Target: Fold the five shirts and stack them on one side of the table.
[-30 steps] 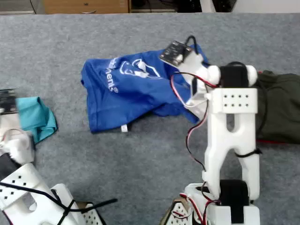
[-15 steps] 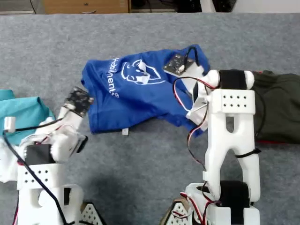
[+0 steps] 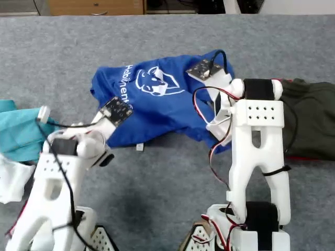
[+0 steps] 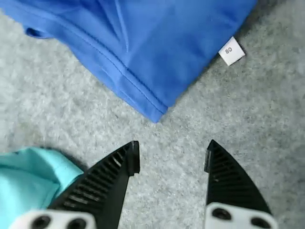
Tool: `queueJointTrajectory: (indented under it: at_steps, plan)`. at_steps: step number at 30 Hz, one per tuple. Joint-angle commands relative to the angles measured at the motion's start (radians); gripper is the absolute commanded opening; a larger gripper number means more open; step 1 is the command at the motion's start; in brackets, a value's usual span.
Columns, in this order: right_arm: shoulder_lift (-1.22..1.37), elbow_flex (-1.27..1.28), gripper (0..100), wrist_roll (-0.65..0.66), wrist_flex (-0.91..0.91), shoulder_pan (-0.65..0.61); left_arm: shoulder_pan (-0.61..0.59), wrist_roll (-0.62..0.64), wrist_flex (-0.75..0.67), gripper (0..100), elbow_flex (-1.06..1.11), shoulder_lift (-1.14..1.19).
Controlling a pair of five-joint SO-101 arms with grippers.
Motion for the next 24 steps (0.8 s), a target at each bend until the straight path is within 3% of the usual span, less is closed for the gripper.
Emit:
queueJointTrajectory:
  at_steps: [1, 9, 24]
  plan:
    - [-0.045, -0.002, 0.2, -0.035, 0.008, 0.016, 0.011, -0.031, -0.018, 23, -0.121, 0.124]
    - [-0.045, -0.002, 0.2, -0.064, 0.014, 0.016, 0.006, -0.069, -0.147, 23, -0.226, 0.375]
    - [-0.039, -0.002, 0.2, -0.092, 0.014, 0.016, 0.006, -0.086, -0.155, 23, -0.4, 0.727]
